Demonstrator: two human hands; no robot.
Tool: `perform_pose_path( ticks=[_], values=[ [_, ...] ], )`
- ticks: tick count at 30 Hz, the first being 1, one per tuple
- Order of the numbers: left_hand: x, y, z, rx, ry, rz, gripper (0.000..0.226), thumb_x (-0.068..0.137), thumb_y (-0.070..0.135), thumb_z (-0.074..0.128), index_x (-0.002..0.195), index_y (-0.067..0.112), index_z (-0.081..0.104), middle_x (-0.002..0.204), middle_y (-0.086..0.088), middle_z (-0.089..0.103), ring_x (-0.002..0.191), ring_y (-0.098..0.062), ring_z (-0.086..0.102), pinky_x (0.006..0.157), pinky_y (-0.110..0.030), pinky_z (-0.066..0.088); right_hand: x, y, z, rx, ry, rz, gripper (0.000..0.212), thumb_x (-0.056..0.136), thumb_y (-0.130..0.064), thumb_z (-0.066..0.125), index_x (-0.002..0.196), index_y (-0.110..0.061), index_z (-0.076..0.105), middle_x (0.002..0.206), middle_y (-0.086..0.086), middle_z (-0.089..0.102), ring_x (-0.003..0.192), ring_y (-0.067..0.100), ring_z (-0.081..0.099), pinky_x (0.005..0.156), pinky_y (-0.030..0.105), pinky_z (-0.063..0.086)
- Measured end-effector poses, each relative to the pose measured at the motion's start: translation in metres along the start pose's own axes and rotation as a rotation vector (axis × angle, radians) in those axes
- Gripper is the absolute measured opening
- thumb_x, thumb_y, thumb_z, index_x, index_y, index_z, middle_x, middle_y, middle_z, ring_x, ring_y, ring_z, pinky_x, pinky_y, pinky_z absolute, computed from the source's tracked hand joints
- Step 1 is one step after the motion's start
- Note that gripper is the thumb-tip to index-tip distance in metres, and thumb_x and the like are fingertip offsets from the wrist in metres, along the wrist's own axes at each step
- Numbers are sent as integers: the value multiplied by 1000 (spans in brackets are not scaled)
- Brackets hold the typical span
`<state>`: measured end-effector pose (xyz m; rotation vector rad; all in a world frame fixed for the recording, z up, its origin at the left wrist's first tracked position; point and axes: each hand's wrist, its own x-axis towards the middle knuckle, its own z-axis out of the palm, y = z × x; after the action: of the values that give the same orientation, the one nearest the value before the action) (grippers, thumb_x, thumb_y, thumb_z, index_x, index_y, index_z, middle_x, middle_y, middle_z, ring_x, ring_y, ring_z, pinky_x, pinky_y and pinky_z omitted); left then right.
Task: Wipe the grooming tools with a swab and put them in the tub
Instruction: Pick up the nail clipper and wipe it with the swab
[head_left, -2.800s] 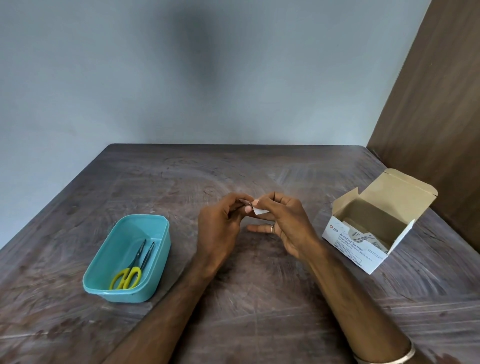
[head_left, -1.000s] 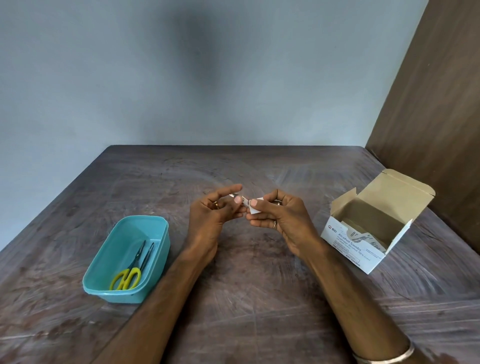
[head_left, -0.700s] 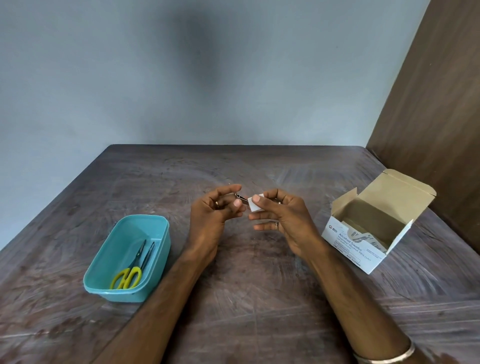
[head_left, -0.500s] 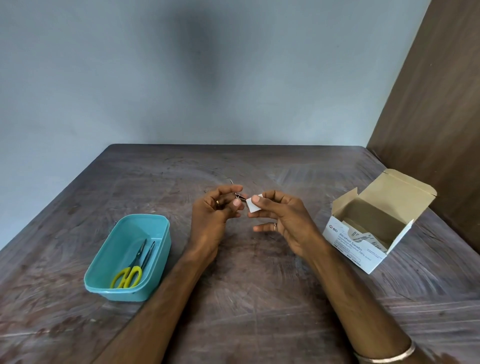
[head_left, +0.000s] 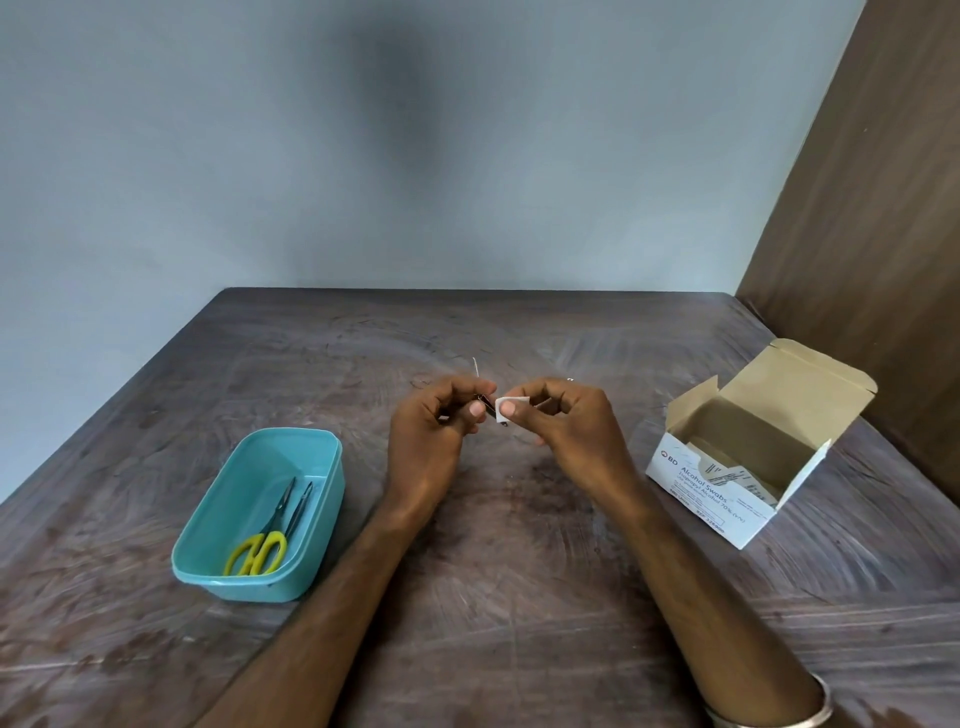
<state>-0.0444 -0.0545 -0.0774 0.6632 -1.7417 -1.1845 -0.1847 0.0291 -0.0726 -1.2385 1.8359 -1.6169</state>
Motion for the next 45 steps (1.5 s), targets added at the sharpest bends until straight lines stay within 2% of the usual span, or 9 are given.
perform_pose_path(
  ticks=[5,9,14,20,25,30,35,39,45],
  values=[
    [-1,1,2,2,-36,22,25,87,-9,61,100,10,72,91,8,72,84,-16,69,72,-35,59,1,-1,-1,212,0,163,8,89,-22,74,95,-17,76,81,-1,74,67,6,64,65,34,59],
    [-1,2,4,-86,-45,-22,21,88,-10,59,100,4,69,92,3,73,88,-14,69,73,-36,58,-1,-1,0,371,-113,282,10,89,-20,73,94,-11,73,90,11,74,78,20,70,64,38,60],
    [-4,1,4,-170,-57,-79,19,90,-5,60,103,8,65,92,-2,74,84,-14,70,72,-29,57,-2,-4,1,424,-136,301,8,87,-14,74,88,-10,67,85,18,74,67,23,69,57,35,57],
    [-4,3,4,-156,-120,-105,28,94,3,59,116,20,61,110,3,74,103,-15,69,78,-39,58,-3,-4,1,430,-99,324,12,82,-11,79,84,-8,67,75,9,71,61,19,63,53,33,55],
    [-3,2,4,-113,-124,-105,31,94,0,58,111,24,68,110,8,74,102,-14,68,79,-42,57,-3,-4,1,431,-60,328,16,79,-9,81,87,-5,68,73,11,71,56,18,62,52,32,56],
    [-3,1,4,-81,-67,-85,21,92,4,63,105,19,70,102,8,75,94,-11,70,75,-41,58,-1,-2,-2,489,-23,314,15,79,-4,79,93,-3,72,78,12,75,66,20,70,63,31,61],
    [-2,-1,1,4,-29,-21,18,93,5,61,103,16,71,101,8,74,94,-9,68,70,-27,58,1,-2,-3,565,-29,344,19,82,3,73,101,0,71,86,15,77,78,27,76,71,32,63],
    [0,-3,0,42,-10,-8,17,94,7,60,103,17,70,100,7,73,93,-9,68,69,-28,60,1,-3,-3,624,-24,353,21,84,5,70,104,1,69,90,17,77,84,30,76,72,31,62],
    [-1,2,1,-159,23,-146,15,93,7,62,105,11,70,91,-4,76,83,-21,72,71,-34,59,1,-6,-2,681,8,308,20,84,-1,72,104,-1,68,90,17,77,80,26,77,69,29,62]
  ],
)
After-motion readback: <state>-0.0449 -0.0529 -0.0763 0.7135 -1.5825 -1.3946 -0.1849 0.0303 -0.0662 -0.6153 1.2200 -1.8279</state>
